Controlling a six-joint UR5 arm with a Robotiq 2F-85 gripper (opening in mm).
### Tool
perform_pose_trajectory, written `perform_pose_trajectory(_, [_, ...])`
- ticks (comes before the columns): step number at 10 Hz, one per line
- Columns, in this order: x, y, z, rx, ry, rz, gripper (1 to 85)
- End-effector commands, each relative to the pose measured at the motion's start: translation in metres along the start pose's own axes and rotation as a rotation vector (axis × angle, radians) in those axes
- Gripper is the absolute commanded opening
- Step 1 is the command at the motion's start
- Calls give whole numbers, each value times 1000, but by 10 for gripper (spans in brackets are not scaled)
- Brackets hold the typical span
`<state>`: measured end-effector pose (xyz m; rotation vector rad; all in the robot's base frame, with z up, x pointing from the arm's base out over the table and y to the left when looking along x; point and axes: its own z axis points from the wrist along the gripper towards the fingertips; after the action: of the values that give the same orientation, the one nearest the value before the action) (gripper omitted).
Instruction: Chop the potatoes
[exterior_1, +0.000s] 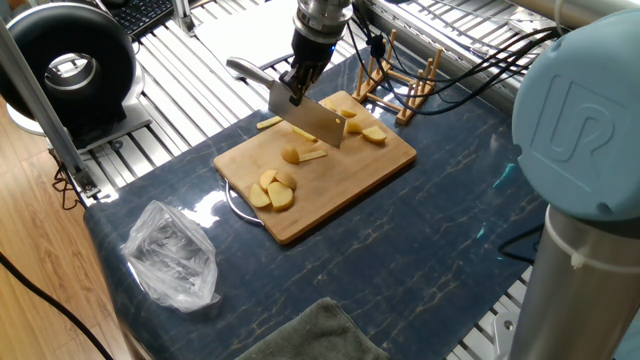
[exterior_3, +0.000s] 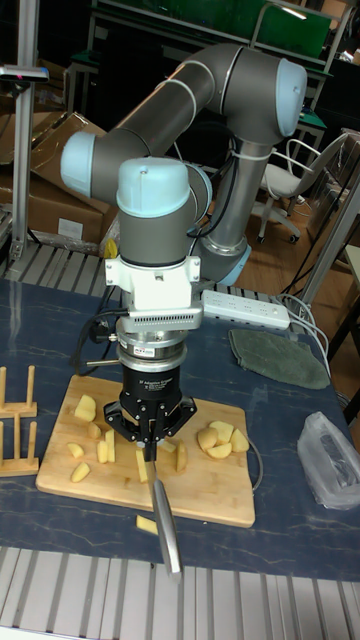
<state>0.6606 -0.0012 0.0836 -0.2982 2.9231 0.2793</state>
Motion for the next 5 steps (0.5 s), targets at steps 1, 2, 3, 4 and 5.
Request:
perform_pose_trajectory(1, [-2, 0, 1, -10, -11, 11, 10])
perform_pose_trajectory(2, [-2, 0, 1, -10, -11, 9, 10])
perform_pose_trajectory(3, [-3, -1, 1, -11, -13, 6, 10])
perform_pose_trajectory(4, [-4, -1, 2, -14, -16, 7, 10])
perform_pose_trajectory(5, [-5, -1, 4, -14, -21, 6, 10])
